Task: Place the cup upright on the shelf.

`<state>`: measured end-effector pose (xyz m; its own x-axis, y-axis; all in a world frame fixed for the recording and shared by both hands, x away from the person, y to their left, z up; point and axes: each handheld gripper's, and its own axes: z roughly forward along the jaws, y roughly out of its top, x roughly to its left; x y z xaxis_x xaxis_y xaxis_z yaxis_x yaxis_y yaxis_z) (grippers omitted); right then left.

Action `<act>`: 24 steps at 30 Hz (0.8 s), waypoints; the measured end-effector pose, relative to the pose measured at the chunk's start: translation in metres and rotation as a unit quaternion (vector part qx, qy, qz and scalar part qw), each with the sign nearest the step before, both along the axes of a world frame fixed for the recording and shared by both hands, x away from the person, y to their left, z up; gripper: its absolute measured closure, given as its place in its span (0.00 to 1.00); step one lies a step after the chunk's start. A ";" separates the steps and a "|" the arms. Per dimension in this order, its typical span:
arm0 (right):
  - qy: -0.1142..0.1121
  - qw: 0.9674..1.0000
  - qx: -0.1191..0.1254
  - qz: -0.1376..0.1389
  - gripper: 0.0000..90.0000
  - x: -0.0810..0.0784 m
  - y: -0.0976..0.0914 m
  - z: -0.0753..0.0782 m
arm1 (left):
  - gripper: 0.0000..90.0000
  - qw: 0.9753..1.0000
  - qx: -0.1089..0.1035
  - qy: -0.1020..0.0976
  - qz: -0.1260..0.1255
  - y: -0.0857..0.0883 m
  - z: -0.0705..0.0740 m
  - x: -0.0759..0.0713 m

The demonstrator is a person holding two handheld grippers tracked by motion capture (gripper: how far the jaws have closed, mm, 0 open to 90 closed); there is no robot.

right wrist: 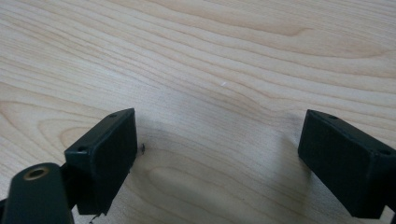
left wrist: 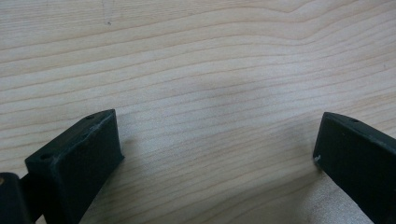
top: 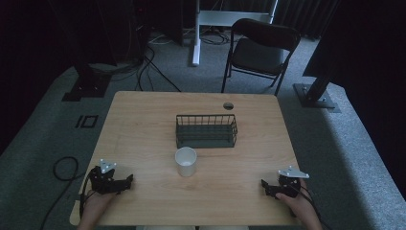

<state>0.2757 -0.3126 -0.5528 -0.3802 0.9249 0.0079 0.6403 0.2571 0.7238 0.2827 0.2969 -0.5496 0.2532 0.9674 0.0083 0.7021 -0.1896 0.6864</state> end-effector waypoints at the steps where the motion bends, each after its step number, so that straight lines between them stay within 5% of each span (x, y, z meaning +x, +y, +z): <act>1: 0.000 1.000 0.000 0.000 0.13 0.000 0.000 0.000 | 0.01 1.000 0.001 0.000 -0.003 0.000 0.000 0.000; 24: -0.001 1.000 0.000 0.011 0.13 -0.001 0.002 0.000 | 0.01 1.000 0.000 0.000 0.000 0.001 0.000 -0.001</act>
<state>0.2746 -0.3109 -0.5528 -0.3999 0.9165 0.0076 0.6330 0.2702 0.7255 0.2820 0.2976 -0.5496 0.2525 0.9676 0.0080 0.7025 -0.1890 0.6861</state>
